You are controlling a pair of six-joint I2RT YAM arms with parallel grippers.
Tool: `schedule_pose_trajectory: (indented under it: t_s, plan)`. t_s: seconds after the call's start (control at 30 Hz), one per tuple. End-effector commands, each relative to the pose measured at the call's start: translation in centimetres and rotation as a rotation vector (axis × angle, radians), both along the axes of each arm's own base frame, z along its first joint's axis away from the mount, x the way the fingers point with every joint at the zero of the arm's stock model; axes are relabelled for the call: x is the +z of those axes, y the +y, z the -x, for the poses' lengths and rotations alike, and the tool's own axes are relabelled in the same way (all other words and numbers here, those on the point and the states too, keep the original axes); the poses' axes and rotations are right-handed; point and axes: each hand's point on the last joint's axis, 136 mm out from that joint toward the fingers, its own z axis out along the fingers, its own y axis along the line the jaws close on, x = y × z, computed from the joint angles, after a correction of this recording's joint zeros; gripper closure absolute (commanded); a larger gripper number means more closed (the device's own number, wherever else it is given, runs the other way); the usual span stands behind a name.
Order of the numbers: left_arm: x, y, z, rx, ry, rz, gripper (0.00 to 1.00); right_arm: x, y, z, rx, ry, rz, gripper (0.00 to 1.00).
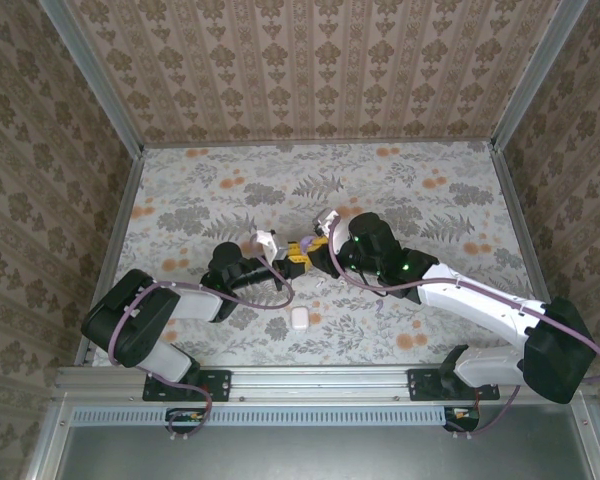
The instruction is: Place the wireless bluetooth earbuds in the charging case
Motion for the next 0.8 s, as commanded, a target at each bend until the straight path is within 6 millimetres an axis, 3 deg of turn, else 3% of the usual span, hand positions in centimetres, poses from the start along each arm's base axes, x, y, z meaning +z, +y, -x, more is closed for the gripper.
schedule_pose_trajectory:
  t_s: [0.0, 0.5, 0.77]
  plan:
    - [3.9, -0.2, -0.2, 0.003, -0.081, 0.088, 0.9, -0.2, 0.0, 0.2, 0.002, 0.016, 0.027, 0.74]
    - [3.2, -0.5, -0.7, 0.005, -0.052, 0.078, 0.9, 0.8, 0.3, -0.5, -0.016, -0.01, -0.004, 0.64]
    - [3.0, -0.4, -1.0, 0.022, -0.034, 0.079, 0.9, 1.9, 0.3, -0.8, -0.032, -0.031, -0.037, 0.54]
